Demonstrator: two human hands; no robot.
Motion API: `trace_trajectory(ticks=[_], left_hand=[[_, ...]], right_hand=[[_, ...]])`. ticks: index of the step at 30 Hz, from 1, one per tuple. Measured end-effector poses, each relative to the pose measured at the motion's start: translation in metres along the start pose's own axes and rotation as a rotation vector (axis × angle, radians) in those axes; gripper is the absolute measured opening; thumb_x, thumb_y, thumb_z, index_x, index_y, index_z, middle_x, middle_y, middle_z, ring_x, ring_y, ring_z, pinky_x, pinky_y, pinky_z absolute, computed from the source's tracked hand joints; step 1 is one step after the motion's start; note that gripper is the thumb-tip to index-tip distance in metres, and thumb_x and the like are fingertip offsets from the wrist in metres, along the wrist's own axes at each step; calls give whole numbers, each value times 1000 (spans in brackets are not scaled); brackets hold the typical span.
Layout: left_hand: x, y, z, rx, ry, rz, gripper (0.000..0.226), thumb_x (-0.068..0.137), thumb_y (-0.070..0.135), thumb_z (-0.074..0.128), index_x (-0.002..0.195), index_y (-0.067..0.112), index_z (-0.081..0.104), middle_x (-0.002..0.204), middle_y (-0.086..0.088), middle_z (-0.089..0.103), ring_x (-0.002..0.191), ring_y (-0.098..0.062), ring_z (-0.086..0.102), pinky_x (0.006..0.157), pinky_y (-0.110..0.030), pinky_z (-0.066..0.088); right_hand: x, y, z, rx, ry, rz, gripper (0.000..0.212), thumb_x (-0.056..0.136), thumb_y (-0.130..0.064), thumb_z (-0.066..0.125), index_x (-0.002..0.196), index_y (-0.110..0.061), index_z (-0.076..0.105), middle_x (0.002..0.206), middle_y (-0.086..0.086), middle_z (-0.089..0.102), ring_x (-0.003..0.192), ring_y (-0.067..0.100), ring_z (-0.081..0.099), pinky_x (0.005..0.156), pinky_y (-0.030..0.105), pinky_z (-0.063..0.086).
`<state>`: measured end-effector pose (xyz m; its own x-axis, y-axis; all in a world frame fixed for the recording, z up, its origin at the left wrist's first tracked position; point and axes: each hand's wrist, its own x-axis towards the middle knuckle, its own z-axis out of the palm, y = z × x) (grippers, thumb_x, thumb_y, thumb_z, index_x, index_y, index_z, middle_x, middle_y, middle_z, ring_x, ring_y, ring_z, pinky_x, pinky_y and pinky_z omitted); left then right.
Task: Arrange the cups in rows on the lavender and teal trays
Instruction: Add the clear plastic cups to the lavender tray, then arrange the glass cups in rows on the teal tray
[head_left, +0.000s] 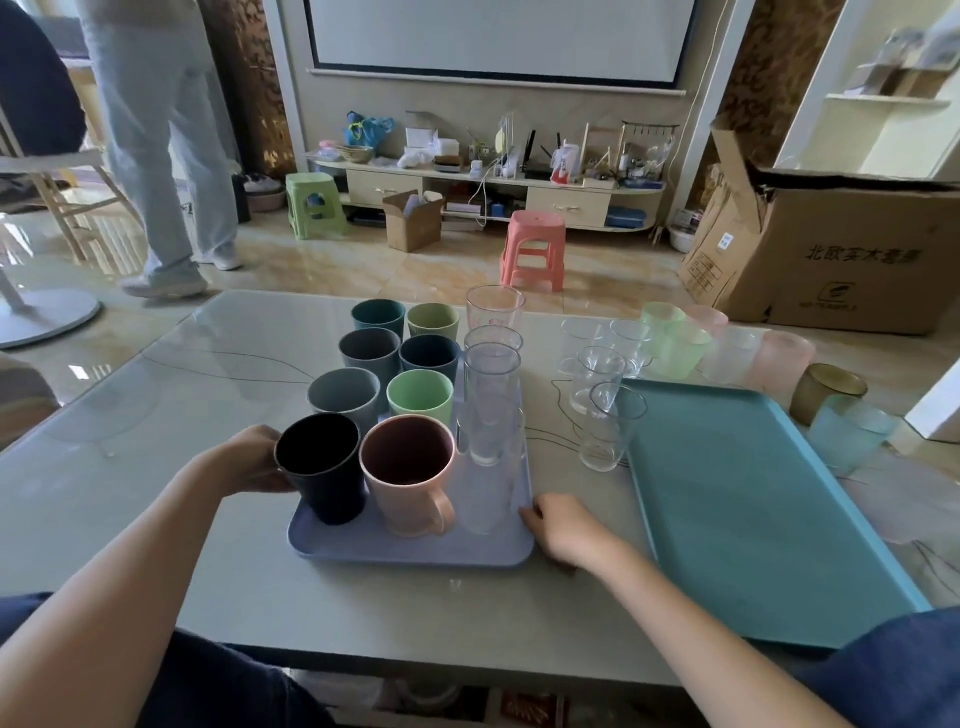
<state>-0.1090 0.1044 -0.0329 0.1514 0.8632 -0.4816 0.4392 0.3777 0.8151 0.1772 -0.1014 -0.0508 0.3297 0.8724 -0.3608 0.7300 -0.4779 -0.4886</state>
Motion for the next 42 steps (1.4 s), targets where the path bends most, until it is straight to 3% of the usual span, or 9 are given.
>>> trace_trajectory(ticks=[4, 9, 13, 17, 22, 25, 29, 33, 42], left_hand=[[-20, 35, 0, 25, 243, 198, 11, 85, -6, 56, 87, 2, 63, 69, -11, 56, 59, -20, 52, 37, -15, 48], [-36, 74, 12, 59, 370, 482, 22, 84, -3, 52, 79, 15, 64, 87, -12, 67, 64, -20, 59, 56, -25, 43], [-79, 104, 55, 242, 482, 746, 26, 81, -3, 51, 76, 21, 61, 86, -2, 66, 78, -23, 62, 72, -34, 52], [-127, 127, 129, 344, 354, 973, 22, 87, -1, 50, 96, 13, 65, 89, 1, 65, 79, -17, 60, 70, -29, 50], [-170, 130, 235, 472, -8, 1212, 25, 84, -3, 48, 96, 10, 65, 96, -1, 66, 80, -17, 59, 73, -26, 48], [-179, 107, 300, 667, -331, 1218, 25, 83, 2, 48, 100, 9, 65, 99, -7, 69, 85, -21, 60, 78, -28, 48], [-151, 59, 363, 1030, -390, 1089, 34, 92, 16, 46, 124, 14, 54, 129, -9, 53, 122, -28, 48, 101, -37, 41], [-121, 30, 374, 1098, -303, 1028, 46, 96, 10, 32, 141, 16, 36, 151, -6, 31, 143, -25, 24, 117, -37, 22], [-103, 33, 359, 1121, -320, 1063, 62, 92, 2, 33, 148, 24, 24, 157, 2, 20, 144, -17, 19, 116, -25, 10]], right_hand=[[-17, 11, -21, 46, -49, 6, 37, 99, -36, 37, 69, -16, 46, 53, 4, 50, 26, 9, 41, 29, 14, 28], [-35, 59, -62, -1, 241, 21, 37, 96, -31, 46, 64, -13, 49, 62, 6, 55, 45, 17, 45, 47, 23, 38], [-52, 97, -84, -75, 248, 113, 39, 93, -36, 50, 62, -14, 44, 52, 4, 50, 39, 18, 45, 44, 24, 38], [-62, 122, -84, -104, 188, 149, 39, 90, -42, 53, 63, -15, 43, 54, 3, 54, 39, 17, 48, 46, 23, 41], [-65, 161, -84, -76, 405, 134, 28, 90, -32, 56, 69, -16, 46, 69, 2, 55, 67, 21, 54, 60, 29, 36], [-65, 188, -94, -80, 510, 109, 13, 91, -21, 52, 100, -12, 56, 107, 10, 60, 99, 27, 55, 79, 32, 41], [-63, 225, -100, -228, 360, 253, 49, 97, -33, 39, 145, -23, 30, 156, 5, 22, 144, 27, 16, 116, 43, 18], [-63, 235, -91, -228, 264, 339, 49, 99, -46, 23, 146, -45, 10, 160, -4, 2, 145, 37, -2, 115, 56, -1], [-53, 221, -96, -257, 201, 326, 57, 95, -54, 29, 147, -43, 11, 159, 3, 7, 140, 49, 6, 115, 51, 15]])
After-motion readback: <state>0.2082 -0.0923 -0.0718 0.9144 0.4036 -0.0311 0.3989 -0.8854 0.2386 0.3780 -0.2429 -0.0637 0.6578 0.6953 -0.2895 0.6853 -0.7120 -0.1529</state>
